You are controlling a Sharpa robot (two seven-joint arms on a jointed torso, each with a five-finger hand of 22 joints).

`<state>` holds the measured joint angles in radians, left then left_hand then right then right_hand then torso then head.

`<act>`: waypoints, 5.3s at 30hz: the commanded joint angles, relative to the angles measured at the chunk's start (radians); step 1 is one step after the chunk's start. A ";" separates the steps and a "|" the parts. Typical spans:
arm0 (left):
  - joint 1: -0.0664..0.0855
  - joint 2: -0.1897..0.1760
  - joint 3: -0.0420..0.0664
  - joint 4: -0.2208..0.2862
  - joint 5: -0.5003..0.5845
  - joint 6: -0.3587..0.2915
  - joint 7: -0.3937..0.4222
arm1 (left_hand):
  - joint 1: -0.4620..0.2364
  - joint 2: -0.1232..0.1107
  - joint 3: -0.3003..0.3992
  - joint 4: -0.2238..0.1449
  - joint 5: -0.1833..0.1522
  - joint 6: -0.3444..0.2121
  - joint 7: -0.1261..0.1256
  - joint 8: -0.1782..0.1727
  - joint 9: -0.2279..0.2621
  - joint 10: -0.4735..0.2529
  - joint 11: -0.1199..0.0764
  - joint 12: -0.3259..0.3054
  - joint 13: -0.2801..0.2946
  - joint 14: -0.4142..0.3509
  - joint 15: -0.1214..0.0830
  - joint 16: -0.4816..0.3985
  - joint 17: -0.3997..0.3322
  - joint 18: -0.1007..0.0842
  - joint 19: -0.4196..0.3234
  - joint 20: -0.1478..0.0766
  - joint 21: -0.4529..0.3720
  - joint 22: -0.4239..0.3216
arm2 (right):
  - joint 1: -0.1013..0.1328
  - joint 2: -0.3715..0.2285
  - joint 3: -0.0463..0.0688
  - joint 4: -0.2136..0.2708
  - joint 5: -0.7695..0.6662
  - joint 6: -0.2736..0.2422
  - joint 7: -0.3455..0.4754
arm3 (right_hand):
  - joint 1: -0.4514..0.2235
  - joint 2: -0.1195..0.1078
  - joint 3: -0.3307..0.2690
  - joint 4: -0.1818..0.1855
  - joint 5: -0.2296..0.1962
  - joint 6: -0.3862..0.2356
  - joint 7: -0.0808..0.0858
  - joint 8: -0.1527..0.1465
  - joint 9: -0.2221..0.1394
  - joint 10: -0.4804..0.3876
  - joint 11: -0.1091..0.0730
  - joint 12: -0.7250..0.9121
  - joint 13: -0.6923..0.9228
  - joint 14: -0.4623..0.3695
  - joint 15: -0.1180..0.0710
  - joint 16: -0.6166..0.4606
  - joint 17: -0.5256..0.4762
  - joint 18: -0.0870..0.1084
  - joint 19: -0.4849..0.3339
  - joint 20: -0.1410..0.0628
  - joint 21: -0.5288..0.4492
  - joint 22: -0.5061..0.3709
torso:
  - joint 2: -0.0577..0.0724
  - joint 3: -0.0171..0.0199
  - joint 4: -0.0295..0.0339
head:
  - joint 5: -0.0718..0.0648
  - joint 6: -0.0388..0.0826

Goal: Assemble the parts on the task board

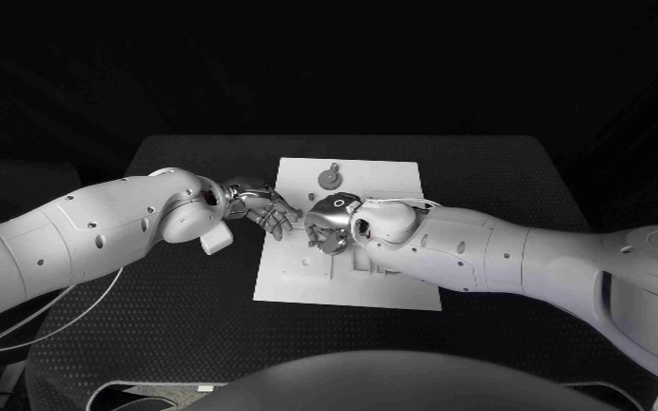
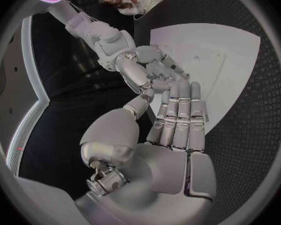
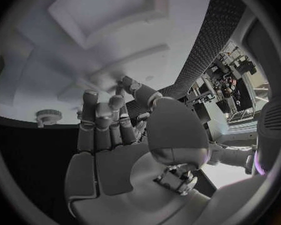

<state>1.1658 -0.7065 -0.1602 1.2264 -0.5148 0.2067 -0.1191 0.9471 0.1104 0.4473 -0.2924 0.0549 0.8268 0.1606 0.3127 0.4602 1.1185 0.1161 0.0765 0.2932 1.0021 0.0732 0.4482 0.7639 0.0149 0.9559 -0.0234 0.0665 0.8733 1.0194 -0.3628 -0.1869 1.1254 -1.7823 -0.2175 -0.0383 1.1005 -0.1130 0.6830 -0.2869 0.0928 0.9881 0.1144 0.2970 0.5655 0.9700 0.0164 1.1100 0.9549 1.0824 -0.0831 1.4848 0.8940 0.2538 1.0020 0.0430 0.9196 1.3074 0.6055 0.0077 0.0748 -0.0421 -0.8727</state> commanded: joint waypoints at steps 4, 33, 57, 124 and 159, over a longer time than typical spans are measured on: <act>0.000 0.002 0.001 0.002 0.008 0.002 0.013 | 0.000 -0.011 0.000 0.001 -0.006 0.000 0.006 0.001 -0.001 0.003 0.004 0.006 0.001 0.004 -0.003 -0.004 0.002 -0.014 -0.003 -0.005 0.005 -0.001 | -0.015 0.000 -0.014 -0.005 -0.033 0.055 -0.012 | -0.016 0.011 -0.006 0.003 0.002 0.033 -0.008 0.018 0.008 0.004 -0.016 0.006 -0.003 0.001 -0.014 0.008 -0.003 0.008 -0.002 -0.002 -0.002 0.019 | 0.000 -0.0004 -0.0006 | 0.001 0.000; 0.001 -0.001 0.001 0.009 0.006 -0.008 0.011 | 0.004 -0.020 0.002 0.001 -0.005 0.000 0.006 0.002 -0.002 0.003 0.004 0.006 0.002 0.005 -0.004 -0.006 0.004 -0.014 -0.002 -0.005 0.005 -0.002 | -0.019 -0.009 -0.043 -0.004 -0.092 0.116 -0.007 | -0.069 0.072 0.006 0.003 0.002 0.115 -0.047 0.057 0.038 0.103 -0.055 0.016 -0.012 0.101 -0.047 0.050 0.052 0.008 0.062 -0.038 0.034 0.019 | 0.000 0.0001 -0.0012 | -0.003 0.000; 0.000 -0.013 0.000 0.006 0.008 -0.040 0.007 | -0.012 -0.046 -0.005 0.004 -0.005 -0.004 0.008 0.000 -0.005 0.004 0.003 0.006 0.003 0.010 -0.005 -0.008 0.007 -0.014 0.002 -0.007 0.005 -0.002 | -0.013 -0.081 0.026 0.097 0.070 -0.080 -0.017 | -0.077 0.070 0.007 -0.003 0.003 0.133 -0.057 0.064 0.047 0.133 -0.065 0.014 -0.014 0.151 -0.056 0.058 0.106 0.008 0.082 -0.051 0.044 0.019 | 0.000 -0.0002 -0.0014 | -0.002 0.000; -0.006 -0.019 -0.030 -0.016 0.016 -0.203 0.025 | -0.033 -0.087 0.012 0.004 -0.005 0.007 0.018 0.010 -0.006 0.030 0.002 0.018 0.013 0.026 -0.011 -0.017 0.021 -0.011 0.015 -0.012 0.008 0.000 | -0.010 -0.138 -0.011 0.263 0.178 0.011 0.204 | 0.033 -0.021 -0.037 -0.007 0.002 -0.064 0.022 -0.049 0.015 0.017 0.009 0.010 0.019 0.008 0.004 0.017 0.010 0.008 0.007 -0.018 0.004 0.020 | 0.000 0.0000 -0.0009 | 0.024 0.000; 0.002 0.010 -0.026 -0.034 0.099 -0.284 0.063 | -0.025 -0.088 0.015 0.004 -0.005 0.014 0.018 0.014 -0.006 0.037 0.001 0.022 0.016 0.028 -0.011 -0.019 0.023 -0.013 0.016 -0.012 0.007 0.001 | -0.045 0.064 -0.059 0.121 0.007 0.096 0.268 | 0.095 0.011 -0.085 -0.007 0.000 -0.136 -0.004 -0.075 -0.027 -0.042 -0.011 0.003 0.021 -0.056 -0.014 0.015 0.018 0.008 -0.049 0.011 -0.001 0.021 | 0.000 -0.0022 0.0038 | 0.070 0.000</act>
<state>1.1657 -0.6988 -0.1876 1.1913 -0.4263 -0.0750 -0.0732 0.9133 0.0238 0.4559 -0.2898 0.0549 0.8359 0.1799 0.3204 0.4536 1.1472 0.1160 0.0920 0.3078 1.0202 0.0625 0.4328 0.7849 0.0148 0.9667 -0.0340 0.0705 0.8725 0.9773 -0.3017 -0.2454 1.2510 -1.7240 -0.1501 0.2297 1.2007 -0.1054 0.5987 -0.2939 0.0891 0.8548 0.1107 0.2213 0.5392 0.9358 0.0072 1.1141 0.9747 1.0306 -0.0966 1.5016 0.9101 0.2649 0.9591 0.0502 0.9195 1.3073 0.6058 0.0058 0.0768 0.0244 -0.8727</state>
